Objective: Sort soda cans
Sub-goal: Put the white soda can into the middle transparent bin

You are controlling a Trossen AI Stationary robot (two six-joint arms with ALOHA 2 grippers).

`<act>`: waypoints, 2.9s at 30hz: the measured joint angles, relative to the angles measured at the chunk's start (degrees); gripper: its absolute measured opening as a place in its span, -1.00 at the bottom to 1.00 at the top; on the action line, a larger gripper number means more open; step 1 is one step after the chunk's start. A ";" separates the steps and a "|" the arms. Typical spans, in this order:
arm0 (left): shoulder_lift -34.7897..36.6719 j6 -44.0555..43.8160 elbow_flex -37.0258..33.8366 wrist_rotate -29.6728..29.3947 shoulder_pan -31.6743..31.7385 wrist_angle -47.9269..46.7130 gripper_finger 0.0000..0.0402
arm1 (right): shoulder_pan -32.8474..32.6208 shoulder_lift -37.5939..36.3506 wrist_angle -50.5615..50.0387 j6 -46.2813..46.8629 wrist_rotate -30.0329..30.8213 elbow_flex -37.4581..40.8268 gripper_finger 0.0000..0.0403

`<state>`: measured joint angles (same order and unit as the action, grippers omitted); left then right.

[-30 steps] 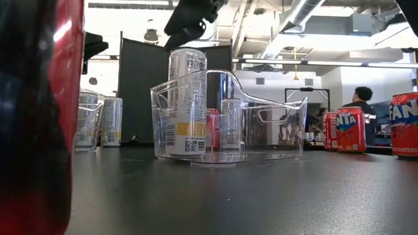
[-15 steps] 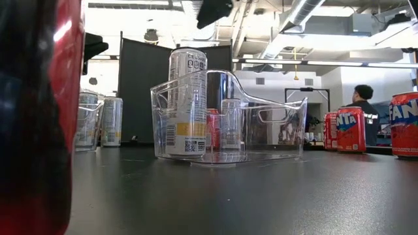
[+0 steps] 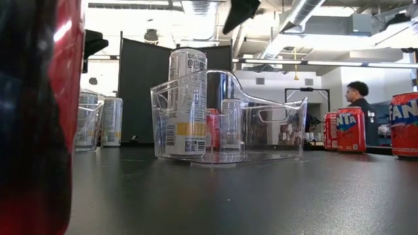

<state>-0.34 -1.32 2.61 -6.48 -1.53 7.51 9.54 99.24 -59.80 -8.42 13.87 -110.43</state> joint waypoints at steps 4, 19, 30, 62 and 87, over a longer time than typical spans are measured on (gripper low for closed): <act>0.00 0.05 0.00 0.00 0.01 0.22 -0.50 | 5.16 -0.90 -2.88 -5.69 -0.13 0.00 -0.98; -0.02 6.11 0.02 -0.24 -0.01 13.03 -0.50 | 21.10 8.34 5.37 -17.76 -7.41 -1.84 -0.42; -0.04 10.74 3.06 -0.30 0.01 12.32 -0.50 | 29.90 16.63 0.12 -23.58 -21.62 -8.26 0.88; -4.65 20.65 10.95 -0.28 -0.01 5.88 -0.50 | 29.10 16.35 5.88 -15.59 -18.08 -7.15 0.91; -6.43 20.07 10.95 -0.27 0.01 6.10 -0.50 | 28.58 16.28 10.41 -14.25 -7.03 -6.16 0.90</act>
<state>-6.76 18.75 13.56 -6.75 -1.52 13.61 38.11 115.52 -49.38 -22.66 6.83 -116.60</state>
